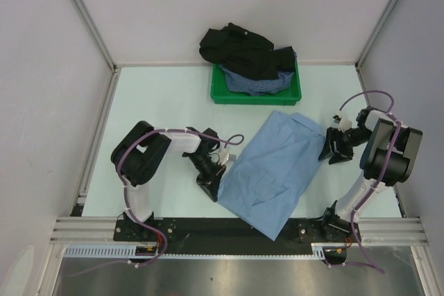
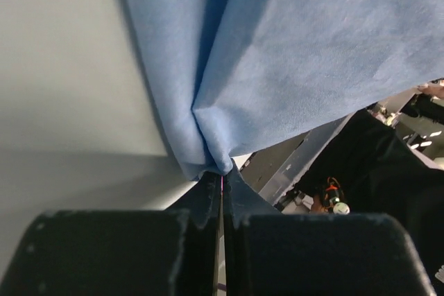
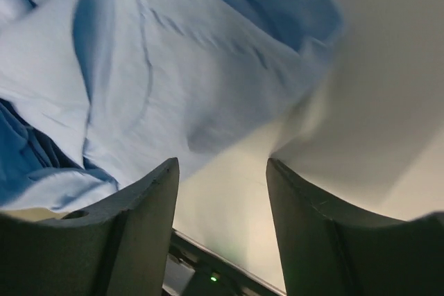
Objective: Fold and stack the long sleeve shirts
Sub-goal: Fold the shirt
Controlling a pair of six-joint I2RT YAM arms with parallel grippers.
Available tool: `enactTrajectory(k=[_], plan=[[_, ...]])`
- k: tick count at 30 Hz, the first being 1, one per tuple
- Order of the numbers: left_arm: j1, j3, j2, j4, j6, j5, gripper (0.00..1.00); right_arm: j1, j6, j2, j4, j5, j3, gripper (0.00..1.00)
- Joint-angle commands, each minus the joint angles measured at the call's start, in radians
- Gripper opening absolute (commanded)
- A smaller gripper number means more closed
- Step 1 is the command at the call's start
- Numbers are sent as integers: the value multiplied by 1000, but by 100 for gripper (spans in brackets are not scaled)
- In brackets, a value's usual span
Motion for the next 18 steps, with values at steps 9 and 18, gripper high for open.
enactTrajectory(k=[9, 18], plan=[[120, -74, -206, 115, -25, -51, 36, 276, 186, 103, 310, 1, 3, 1], [330, -259, -410, 339, -278, -53, 48, 524, -4, 216, 274, 49, 210, 0]])
